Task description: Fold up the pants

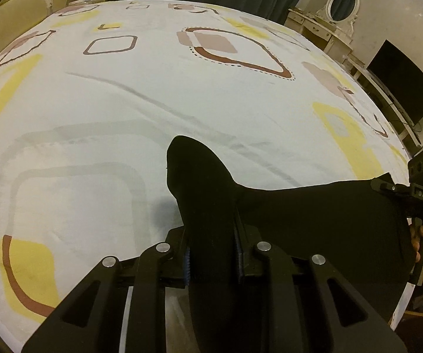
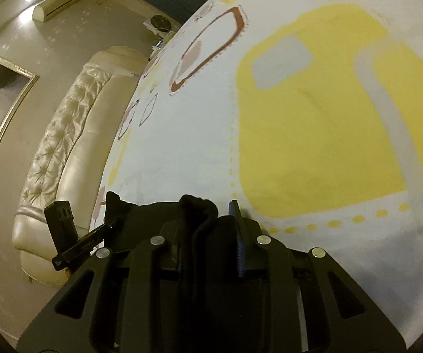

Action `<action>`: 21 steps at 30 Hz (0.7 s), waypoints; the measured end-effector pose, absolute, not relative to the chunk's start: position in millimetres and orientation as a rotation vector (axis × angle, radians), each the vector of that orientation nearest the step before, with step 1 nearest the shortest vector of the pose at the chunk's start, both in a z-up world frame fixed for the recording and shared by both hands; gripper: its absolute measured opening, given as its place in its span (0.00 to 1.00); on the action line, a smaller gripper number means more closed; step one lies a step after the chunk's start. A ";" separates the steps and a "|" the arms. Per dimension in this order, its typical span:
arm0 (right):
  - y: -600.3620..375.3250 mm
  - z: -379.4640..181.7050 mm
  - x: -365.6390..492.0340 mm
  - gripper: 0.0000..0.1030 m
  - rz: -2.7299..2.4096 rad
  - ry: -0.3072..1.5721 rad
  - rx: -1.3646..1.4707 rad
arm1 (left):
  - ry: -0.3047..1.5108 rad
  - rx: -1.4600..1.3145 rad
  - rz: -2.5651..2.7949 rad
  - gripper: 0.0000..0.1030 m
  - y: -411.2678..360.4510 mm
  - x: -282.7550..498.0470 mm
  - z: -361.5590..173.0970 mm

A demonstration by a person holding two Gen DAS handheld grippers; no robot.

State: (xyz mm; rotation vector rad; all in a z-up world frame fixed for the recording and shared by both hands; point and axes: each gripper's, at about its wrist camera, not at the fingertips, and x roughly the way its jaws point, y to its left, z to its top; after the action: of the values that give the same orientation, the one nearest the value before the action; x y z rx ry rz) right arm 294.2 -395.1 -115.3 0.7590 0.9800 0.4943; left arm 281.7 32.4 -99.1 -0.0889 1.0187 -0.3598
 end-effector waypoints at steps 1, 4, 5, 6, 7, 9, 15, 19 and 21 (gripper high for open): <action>-396.2 -117.9 294.1 0.24 0.498 0.978 0.770 | 1.016 -0.087 -0.361 0.22 32.4 281.4 -99.4; -395.4 -119.7 293.7 0.24 0.499 0.983 0.779 | 1.007 -0.088 -0.360 0.23 32.4 280.8 -100.8; -395.1 -120.7 294.3 0.24 0.500 0.983 0.785 | 1.005 -0.088 -0.360 0.23 32.5 280.9 -101.3; -395.4 -121.4 294.2 0.24 0.501 0.983 0.790 | 1.004 -0.089 -0.361 0.23 32.6 281.0 -101.9; -395.2 -121.7 294.1 0.24 0.503 0.982 0.793 | 1.004 -0.090 -0.360 0.23 32.2 281.7 -102.2; -394.8 -122.3 294.9 0.24 0.503 0.980 0.797 | 1.003 -0.090 -0.360 0.23 32.2 281.9 -102.6; -397.0 -125.2 292.2 0.24 0.512 0.971 0.832 | 0.999 -0.098 -0.361 0.23 32.6 283.1 -103.7; -397.0 -125.8 292.3 0.24 0.515 0.969 0.846 | 0.996 -0.100 -0.362 0.23 33.1 282.6 -104.6; -397.2 -126.5 291.9 0.24 0.516 0.967 0.854 | 0.995 -0.108 -0.364 0.23 34.1 282.9 -105.7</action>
State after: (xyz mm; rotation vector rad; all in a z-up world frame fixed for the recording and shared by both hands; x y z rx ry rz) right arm 291.9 -397.2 -126.5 0.8537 0.9670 0.5161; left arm 282.9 34.1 -105.7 -0.1079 0.9946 -0.3637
